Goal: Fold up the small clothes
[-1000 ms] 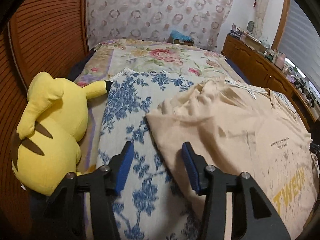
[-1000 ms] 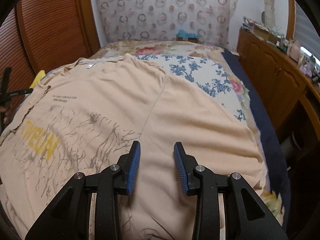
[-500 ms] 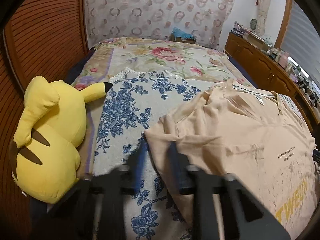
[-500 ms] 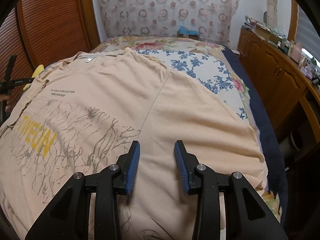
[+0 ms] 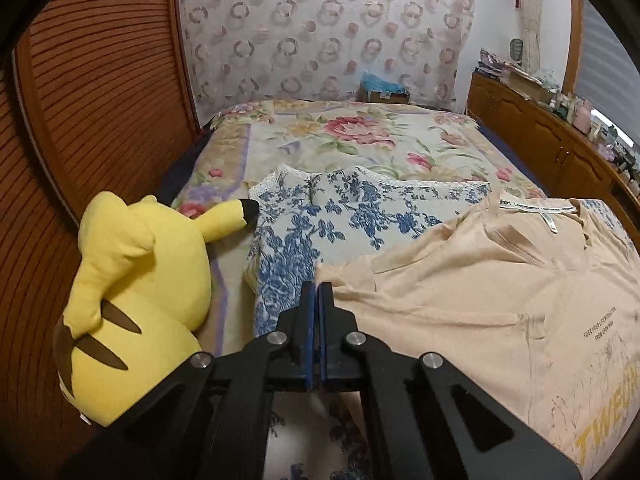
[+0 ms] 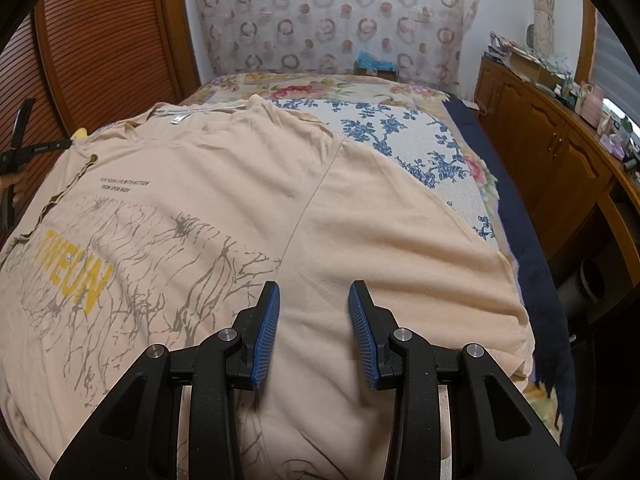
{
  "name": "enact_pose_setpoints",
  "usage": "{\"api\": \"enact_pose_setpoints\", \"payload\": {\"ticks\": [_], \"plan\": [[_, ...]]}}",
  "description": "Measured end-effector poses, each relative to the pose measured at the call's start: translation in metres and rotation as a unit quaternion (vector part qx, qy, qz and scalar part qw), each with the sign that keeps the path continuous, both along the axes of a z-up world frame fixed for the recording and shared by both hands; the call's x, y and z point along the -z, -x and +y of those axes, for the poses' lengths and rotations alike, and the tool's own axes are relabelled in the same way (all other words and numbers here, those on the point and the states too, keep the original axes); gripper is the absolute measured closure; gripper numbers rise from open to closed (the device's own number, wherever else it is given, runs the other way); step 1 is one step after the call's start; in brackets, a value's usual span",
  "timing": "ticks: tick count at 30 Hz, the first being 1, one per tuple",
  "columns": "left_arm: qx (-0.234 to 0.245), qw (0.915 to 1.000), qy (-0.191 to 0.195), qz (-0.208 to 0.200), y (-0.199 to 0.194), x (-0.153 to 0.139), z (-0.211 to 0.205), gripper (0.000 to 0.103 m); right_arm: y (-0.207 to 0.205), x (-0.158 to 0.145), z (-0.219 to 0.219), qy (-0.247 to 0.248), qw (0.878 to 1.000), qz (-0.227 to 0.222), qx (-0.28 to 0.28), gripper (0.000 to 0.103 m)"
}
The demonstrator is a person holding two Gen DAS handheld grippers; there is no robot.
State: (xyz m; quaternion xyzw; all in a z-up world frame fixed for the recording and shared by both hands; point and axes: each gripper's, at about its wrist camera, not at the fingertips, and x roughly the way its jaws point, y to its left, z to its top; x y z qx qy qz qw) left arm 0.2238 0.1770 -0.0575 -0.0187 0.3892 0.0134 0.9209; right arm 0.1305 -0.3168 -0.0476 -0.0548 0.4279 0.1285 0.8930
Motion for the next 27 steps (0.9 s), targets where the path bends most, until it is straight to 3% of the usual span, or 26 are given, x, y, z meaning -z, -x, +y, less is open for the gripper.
{"api": "enact_pose_setpoints", "payload": {"ticks": [6,14,27], "plan": [[0.000,0.9999,-0.003,-0.010,0.005,-0.004,0.000,0.101,0.000,0.000,0.000,0.000,1.000,0.000,0.000,0.067],[0.069,0.9967,0.013,-0.040,0.049,-0.011,-0.021,0.081,0.000,0.000,0.000,0.000,1.000,0.000,0.000,0.067],[0.111,0.9936,-0.006,0.020,0.066,0.014,-0.071,0.068,0.000,0.000,0.000,0.000,1.000,0.000,0.000,0.067]]}}
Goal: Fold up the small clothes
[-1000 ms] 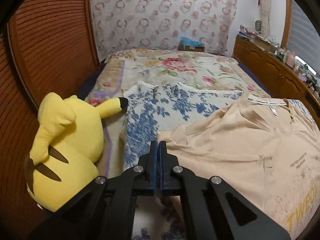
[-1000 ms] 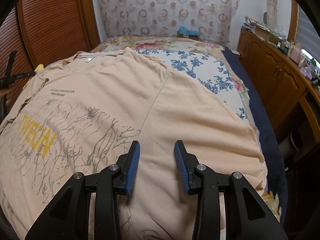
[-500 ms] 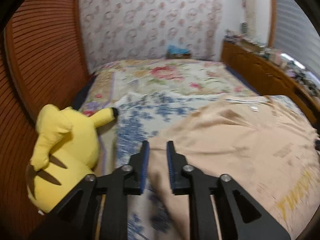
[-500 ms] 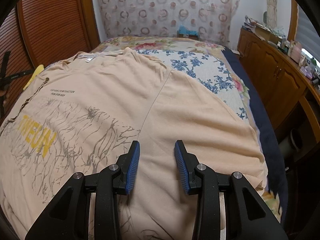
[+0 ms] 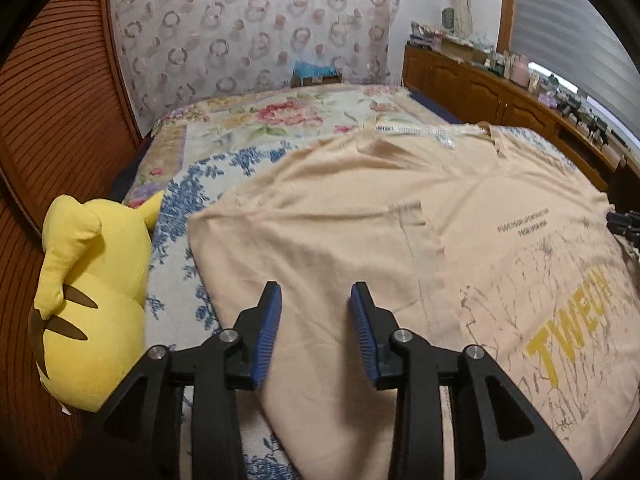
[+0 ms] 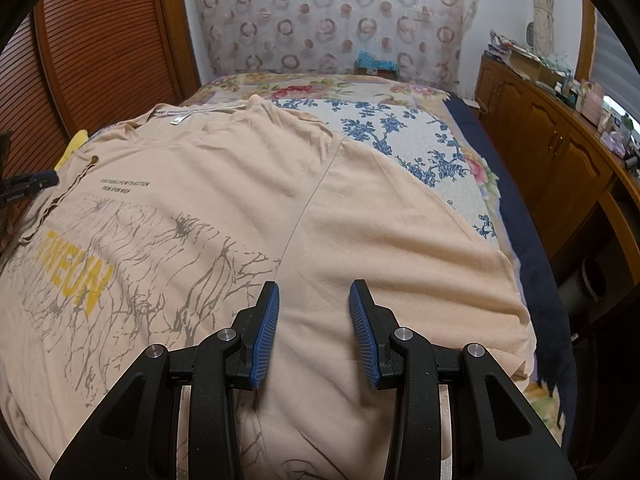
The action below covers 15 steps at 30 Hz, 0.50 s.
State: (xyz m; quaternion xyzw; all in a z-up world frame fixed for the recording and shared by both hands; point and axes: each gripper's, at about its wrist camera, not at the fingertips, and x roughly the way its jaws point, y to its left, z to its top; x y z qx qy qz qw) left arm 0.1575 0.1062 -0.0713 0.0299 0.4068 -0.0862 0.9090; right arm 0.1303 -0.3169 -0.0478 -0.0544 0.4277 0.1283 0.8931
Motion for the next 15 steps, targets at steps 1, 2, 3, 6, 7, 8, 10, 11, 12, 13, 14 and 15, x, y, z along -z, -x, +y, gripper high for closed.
{"api": "enact_pose_setpoints", "payload": {"ticks": [1,2,3,6,7,8,10,11,12,13,14,15], "plan": [[0.000,1.0000,-0.002,0.003,-0.001,0.000,-0.001,0.068,0.000,0.000,0.000,0.000,1.000,0.000,0.000,0.066],[0.000,1.0000,-0.003,0.005,0.000,0.002,-0.002,0.067,0.000,0.000,0.000,0.000,1.000,0.000,0.000,0.066],[0.002,0.9999,-0.004,0.009,-0.001,0.003,-0.003,0.065,0.000,0.000,0.000,0.000,1.000,0.000,0.000,0.066],[0.014,0.9998,-0.009,0.012,0.000,0.005,-0.008,0.053,0.000,0.000,0.000,0.000,1.000,0.000,0.000,0.066],[0.018,0.9997,-0.010,0.012,0.000,0.005,-0.010,0.050,0.000,0.000,0.000,0.000,1.000,0.000,0.000,0.066],[0.021,0.9997,-0.009,0.013,0.000,0.005,-0.010,0.048,0.000,0.000,0.000,-0.001,1.000,0.000,0.000,0.066],[0.024,0.9996,-0.005,0.015,0.000,0.005,-0.010,0.046,0.000,0.000,0.000,-0.001,1.000,0.000,0.000,0.066],[0.027,0.9995,0.001,0.016,0.000,0.005,-0.009,0.041,0.000,0.000,0.000,-0.001,1.000,0.000,0.000,0.066],[0.033,0.9993,0.006,0.018,0.001,0.005,-0.010,0.037,0.000,0.000,0.000,-0.001,1.000,0.000,0.000,0.066],[0.041,0.9989,0.007,0.020,0.001,0.005,-0.011,0.032,0.000,0.000,0.000,-0.001,1.000,0.000,0.000,0.066],[0.043,0.9988,0.003,0.021,0.001,0.006,-0.013,0.029,0.000,0.000,0.000,-0.001,1.000,0.000,0.000,0.065],[0.047,0.9987,-0.004,0.022,0.001,0.006,-0.016,0.027,0.000,0.000,0.000,-0.001,1.000,0.000,0.000,0.065]]}}
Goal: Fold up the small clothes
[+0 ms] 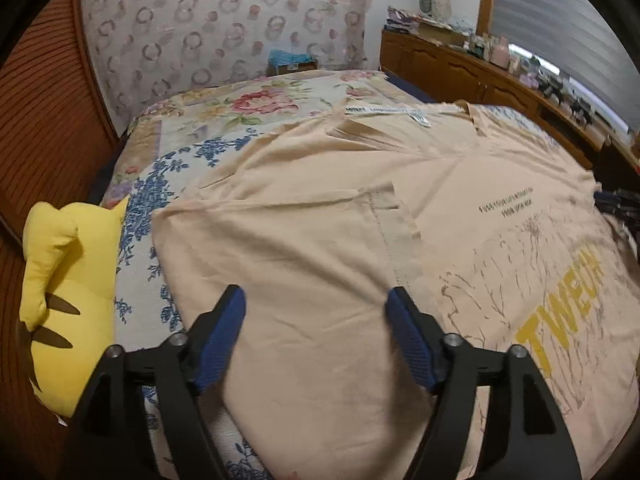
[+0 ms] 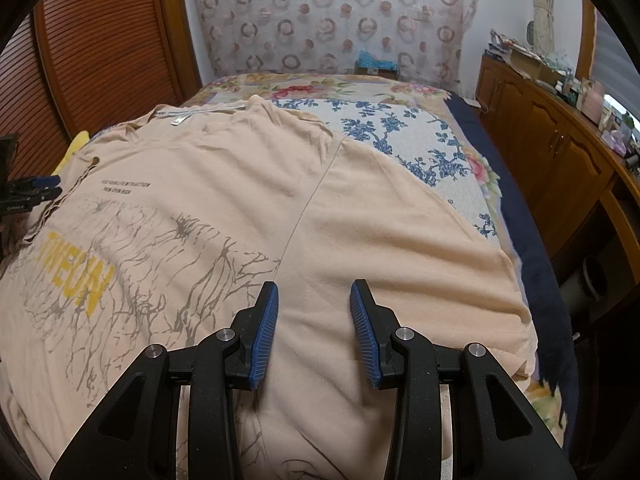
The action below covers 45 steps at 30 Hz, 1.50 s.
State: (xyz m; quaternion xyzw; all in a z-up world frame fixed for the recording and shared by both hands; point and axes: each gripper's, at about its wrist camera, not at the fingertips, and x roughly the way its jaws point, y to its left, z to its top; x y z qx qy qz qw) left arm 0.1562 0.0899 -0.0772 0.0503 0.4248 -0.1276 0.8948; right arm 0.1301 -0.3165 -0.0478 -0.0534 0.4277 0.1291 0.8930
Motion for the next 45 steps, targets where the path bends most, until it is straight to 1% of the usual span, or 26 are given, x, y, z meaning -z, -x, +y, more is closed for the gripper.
{"api": "enact_pose_setpoints", "payload": {"ticks": [1,4,7,10,14,18,21,26,29,31,32,33,39,43,45], "plan": [[0.001,1.0000,-0.002,0.001,0.000,0.000,-0.002,0.024,0.000,0.000,0.000,-0.001,1.000,0.000,0.000,0.064],[0.002,1.0000,0.001,0.003,-0.001,-0.001,-0.001,0.023,0.000,-0.001,0.001,-0.009,1.000,0.002,-0.006,0.059],[0.001,1.0000,-0.001,0.003,0.000,-0.002,0.000,0.022,0.003,-0.004,-0.002,-0.018,1.000,0.001,-0.004,0.059],[-0.001,1.0000,-0.002,0.004,-0.001,-0.002,0.001,0.021,0.010,-0.010,-0.014,-0.018,1.000,-0.012,0.014,0.059],[-0.005,1.0000,-0.001,0.007,-0.003,-0.001,0.001,0.018,0.016,-0.018,-0.041,-0.009,0.998,-0.027,0.051,0.059],[-0.007,0.9999,0.001,0.009,-0.003,-0.001,0.002,0.018,0.017,-0.020,-0.072,0.002,0.995,-0.029,0.092,0.059],[-0.009,0.9999,0.001,0.009,-0.002,-0.001,0.002,0.017,0.016,-0.017,-0.084,-0.001,0.994,-0.024,0.106,0.059],[-0.012,0.9999,0.000,0.009,-0.002,-0.001,0.001,0.017,0.004,-0.006,-0.092,0.003,0.993,-0.004,0.114,0.059],[-0.016,0.9998,-0.007,0.004,0.001,-0.003,0.000,0.017,0.003,-0.005,-0.095,-0.006,0.993,0.002,0.115,0.059],[-0.028,0.9994,-0.016,-0.009,0.006,-0.006,0.000,0.017,0.004,-0.005,-0.096,-0.008,0.993,0.003,0.114,0.059],[-0.040,0.9986,-0.023,-0.025,0.011,-0.010,0.000,0.017,0.005,-0.005,-0.095,-0.009,0.994,0.003,0.113,0.059],[-0.049,0.9978,-0.021,-0.038,0.016,-0.015,0.001,0.018,0.005,-0.005,-0.098,-0.010,0.994,0.003,0.110,0.059],[-0.058,0.9948,0.013,-0.083,0.042,-0.041,0.000,0.017,0.008,-0.005,-0.097,-0.003,0.994,-0.001,0.105,0.059],[-0.056,0.9935,0.030,-0.094,0.055,-0.054,-0.004,0.017,0.011,-0.005,-0.092,0.006,0.995,-0.007,0.098,0.067],[-0.054,0.9929,0.037,-0.099,0.059,-0.058,-0.009,0.017,0.013,-0.005,-0.087,0.023,0.995,-0.014,0.096,0.071]]}}
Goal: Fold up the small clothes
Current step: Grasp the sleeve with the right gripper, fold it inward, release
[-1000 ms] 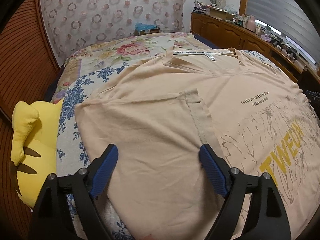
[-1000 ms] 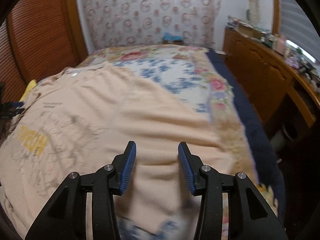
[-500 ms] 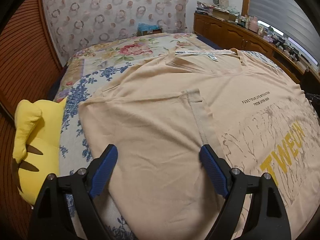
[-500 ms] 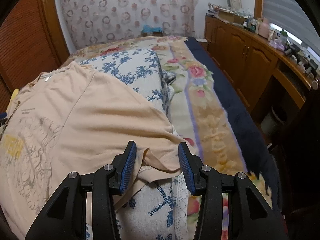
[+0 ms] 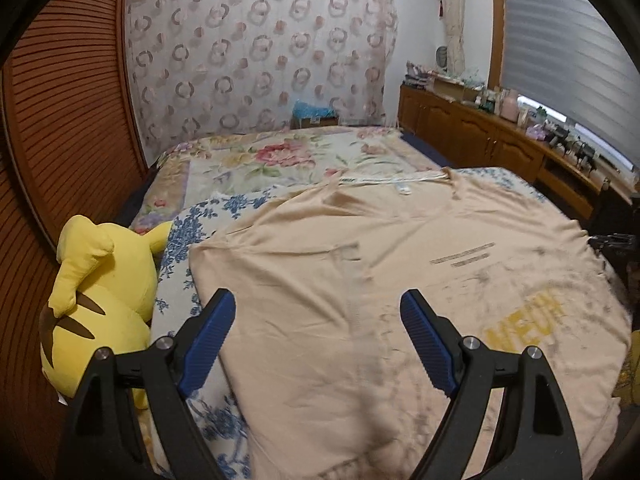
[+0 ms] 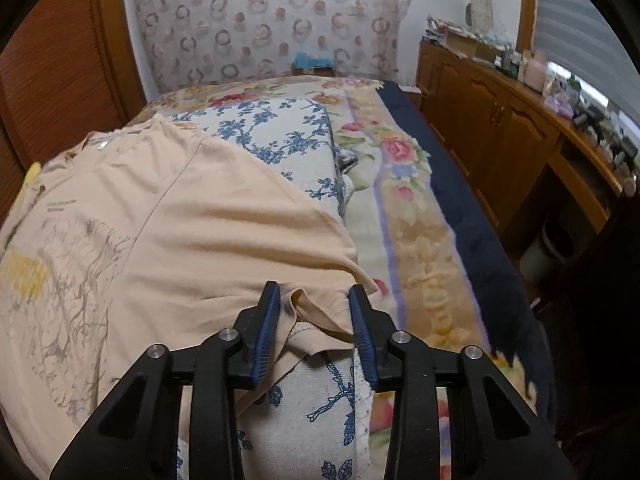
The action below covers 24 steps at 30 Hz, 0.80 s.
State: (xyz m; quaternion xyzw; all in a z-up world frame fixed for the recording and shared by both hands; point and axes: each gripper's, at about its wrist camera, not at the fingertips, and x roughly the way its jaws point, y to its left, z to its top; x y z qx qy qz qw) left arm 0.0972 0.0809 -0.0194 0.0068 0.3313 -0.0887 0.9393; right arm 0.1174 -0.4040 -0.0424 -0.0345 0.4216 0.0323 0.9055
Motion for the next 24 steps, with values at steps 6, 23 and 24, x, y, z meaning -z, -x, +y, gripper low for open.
{"api": "enact_pose_setpoints", "payload": {"ticks": [6,23,24], "plan": [[-0.015,0.9997,0.009,-0.019,0.023,0.001,-0.012,0.017,0.004,0.001,0.019,0.050,0.998,-0.007,-0.023,0.094],[-0.020,0.9992,0.030,-0.019,0.052,0.010,-0.025,0.017,0.010,-0.061,0.107,0.005,0.988,-0.082,-0.130,0.098],[-0.018,0.9993,0.028,-0.018,0.053,0.010,-0.027,0.018,0.009,-0.063,0.122,-0.001,0.985,-0.081,-0.149,0.098]]}}
